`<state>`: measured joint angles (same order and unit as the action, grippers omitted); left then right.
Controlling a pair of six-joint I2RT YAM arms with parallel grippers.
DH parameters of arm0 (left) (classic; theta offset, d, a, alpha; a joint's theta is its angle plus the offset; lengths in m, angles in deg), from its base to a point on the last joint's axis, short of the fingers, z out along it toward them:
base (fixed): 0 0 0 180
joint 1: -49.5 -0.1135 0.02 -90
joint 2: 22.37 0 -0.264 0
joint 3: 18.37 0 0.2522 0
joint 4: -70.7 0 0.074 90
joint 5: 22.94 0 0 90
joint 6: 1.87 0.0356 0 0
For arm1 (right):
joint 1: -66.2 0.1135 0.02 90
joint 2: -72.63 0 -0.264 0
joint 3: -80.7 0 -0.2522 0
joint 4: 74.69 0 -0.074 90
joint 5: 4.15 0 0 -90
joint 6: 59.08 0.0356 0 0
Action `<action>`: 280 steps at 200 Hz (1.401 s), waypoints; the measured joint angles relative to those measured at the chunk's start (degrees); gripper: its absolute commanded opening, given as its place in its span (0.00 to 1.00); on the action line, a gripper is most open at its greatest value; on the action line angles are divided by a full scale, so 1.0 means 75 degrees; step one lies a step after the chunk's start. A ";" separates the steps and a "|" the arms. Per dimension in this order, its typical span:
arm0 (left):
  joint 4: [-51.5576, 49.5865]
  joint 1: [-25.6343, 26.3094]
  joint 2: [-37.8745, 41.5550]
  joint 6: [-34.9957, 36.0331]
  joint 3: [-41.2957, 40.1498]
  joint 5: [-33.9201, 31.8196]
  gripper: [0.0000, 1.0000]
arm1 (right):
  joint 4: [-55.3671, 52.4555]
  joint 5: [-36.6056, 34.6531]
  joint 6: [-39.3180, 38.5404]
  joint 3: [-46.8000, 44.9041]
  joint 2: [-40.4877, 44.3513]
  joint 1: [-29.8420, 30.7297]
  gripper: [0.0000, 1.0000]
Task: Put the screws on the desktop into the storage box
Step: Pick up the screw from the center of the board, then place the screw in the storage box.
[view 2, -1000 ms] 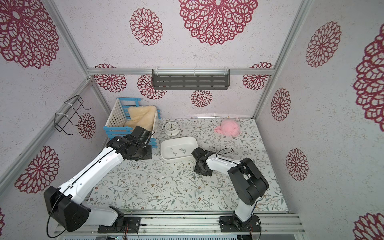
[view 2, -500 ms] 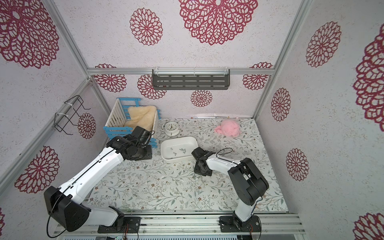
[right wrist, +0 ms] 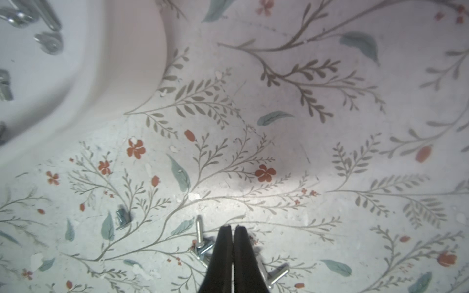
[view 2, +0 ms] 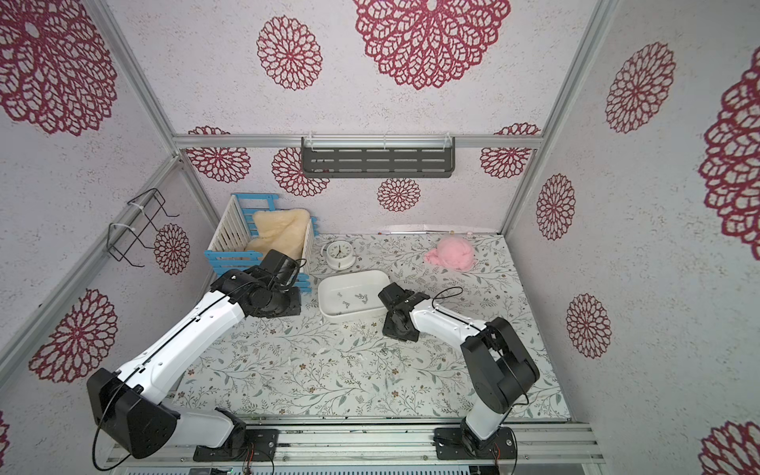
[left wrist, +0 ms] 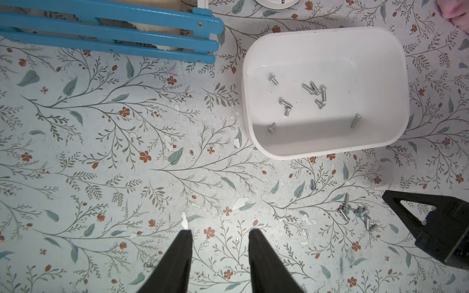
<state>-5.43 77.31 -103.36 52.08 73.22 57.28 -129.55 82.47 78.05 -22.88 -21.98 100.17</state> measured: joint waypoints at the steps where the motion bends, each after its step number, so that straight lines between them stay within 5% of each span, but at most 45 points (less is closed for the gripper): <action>1: 0.0000 0.0000 0.0000 0.0000 0.0000 0.0000 0.42 | -0.0006 0.0000 0.0000 0.0009 0.0006 0.0000 0.00; 108: 0.0012 -0.0003 0.0175 -0.0009 -0.0114 0.0000 0.42 | -0.0632 -0.0041 -0.0358 0.2314 0.0020 0.0000 0.00; 213: 0.0015 -0.0012 0.0551 -0.0093 -0.0254 0.0006 0.43 | -0.1017 -0.0006 -0.0918 0.5627 -0.3308 -0.0047 0.00; 280: 0.0017 -0.0012 0.0571 -0.0172 -0.0458 0.0029 0.43 | -0.1058 0.0233 -0.1008 0.6385 -0.4692 -0.0265 0.02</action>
<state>-5.30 77.22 -99.07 50.79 69.78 57.49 -137.48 84.22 70.49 25.01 -57.17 98.18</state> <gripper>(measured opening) 0.428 0.049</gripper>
